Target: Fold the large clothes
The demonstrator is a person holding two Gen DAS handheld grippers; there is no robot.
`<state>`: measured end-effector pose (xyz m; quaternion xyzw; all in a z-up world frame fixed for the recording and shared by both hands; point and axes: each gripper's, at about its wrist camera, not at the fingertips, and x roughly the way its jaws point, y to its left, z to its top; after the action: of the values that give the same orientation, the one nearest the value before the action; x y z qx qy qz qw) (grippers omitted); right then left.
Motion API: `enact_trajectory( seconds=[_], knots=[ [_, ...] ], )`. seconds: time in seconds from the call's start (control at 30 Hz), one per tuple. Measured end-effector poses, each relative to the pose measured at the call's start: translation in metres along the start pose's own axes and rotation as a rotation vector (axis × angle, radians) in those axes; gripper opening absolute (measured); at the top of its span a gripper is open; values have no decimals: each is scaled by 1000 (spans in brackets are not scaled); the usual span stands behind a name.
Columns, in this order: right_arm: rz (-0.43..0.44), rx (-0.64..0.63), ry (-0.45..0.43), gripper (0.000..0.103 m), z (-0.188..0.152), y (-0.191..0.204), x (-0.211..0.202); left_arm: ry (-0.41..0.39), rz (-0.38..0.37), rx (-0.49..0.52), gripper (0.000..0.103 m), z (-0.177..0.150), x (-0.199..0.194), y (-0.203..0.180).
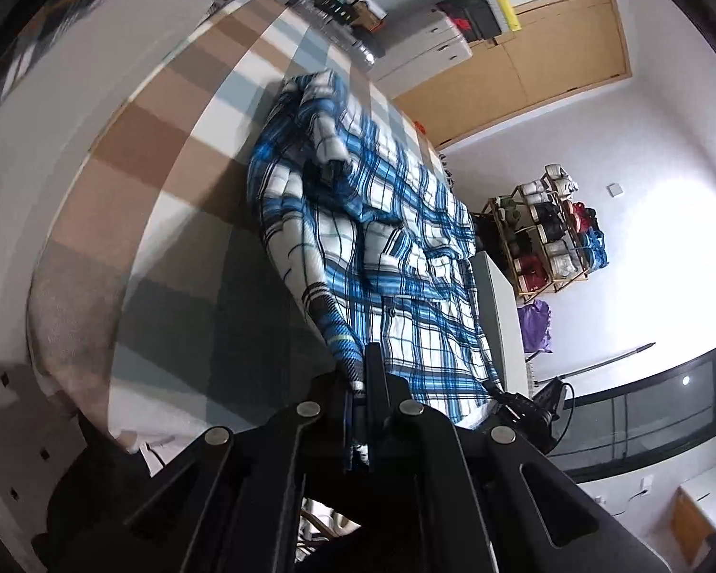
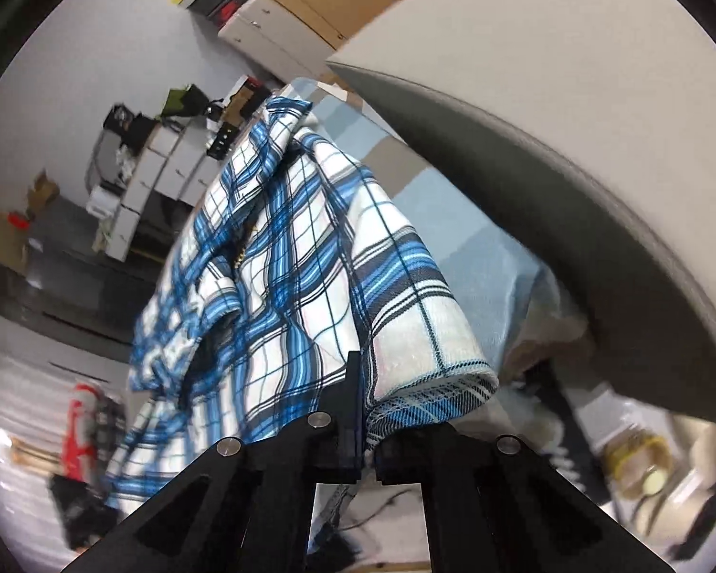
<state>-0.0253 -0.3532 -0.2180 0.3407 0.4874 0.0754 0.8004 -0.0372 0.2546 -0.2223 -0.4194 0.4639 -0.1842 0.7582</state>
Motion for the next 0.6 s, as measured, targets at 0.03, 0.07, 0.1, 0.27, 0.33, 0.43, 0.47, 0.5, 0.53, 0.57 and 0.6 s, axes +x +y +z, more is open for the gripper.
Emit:
enact_trajectory(
  seconds=[0.03, 0.07, 0.1, 0.27, 0.33, 0.43, 0.47, 0.5, 0.53, 0.57, 0.6],
  knots=[
    [12, 7, 2, 3, 1, 0, 0, 9, -12, -11, 0, 1, 2, -1],
    [18, 3, 4, 3, 3, 1, -1, 13, -22, -24, 0, 5, 3, -2],
    [18, -2, 5, 3, 8, 5, -2, 13, -26, -28, 0, 10, 4, -6],
    [54, -12, -30, 3, 61, 42, -8, -50, 19, -8, 0, 67, 7, -40],
    [56, 6, -19, 3, 95, 62, 0, -65, 30, -3, 0, 102, 14, -58],
    [20, 6, -4, 3, 139, 92, 17, -77, 75, -41, 0, 144, 27, -66],
    [5, -7, -4, 3, 157, 106, 25, -86, 126, -54, 0, 160, 34, -67],
    [-24, -35, 7, 3, 173, 120, 35, -92, 170, -68, 0, 168, 38, -66],
    [-71, -62, 12, 3, 184, 132, 44, -83, 230, -81, 0, 185, 50, -63],
    [-164, -110, 34, 3, 199, 149, 59, -83, 249, -92, 0, 196, 58, -59],
    [-223, -139, 49, 3, 213, 161, 73, -89, 281, -117, 0, 207, 64, -50]
  ],
)
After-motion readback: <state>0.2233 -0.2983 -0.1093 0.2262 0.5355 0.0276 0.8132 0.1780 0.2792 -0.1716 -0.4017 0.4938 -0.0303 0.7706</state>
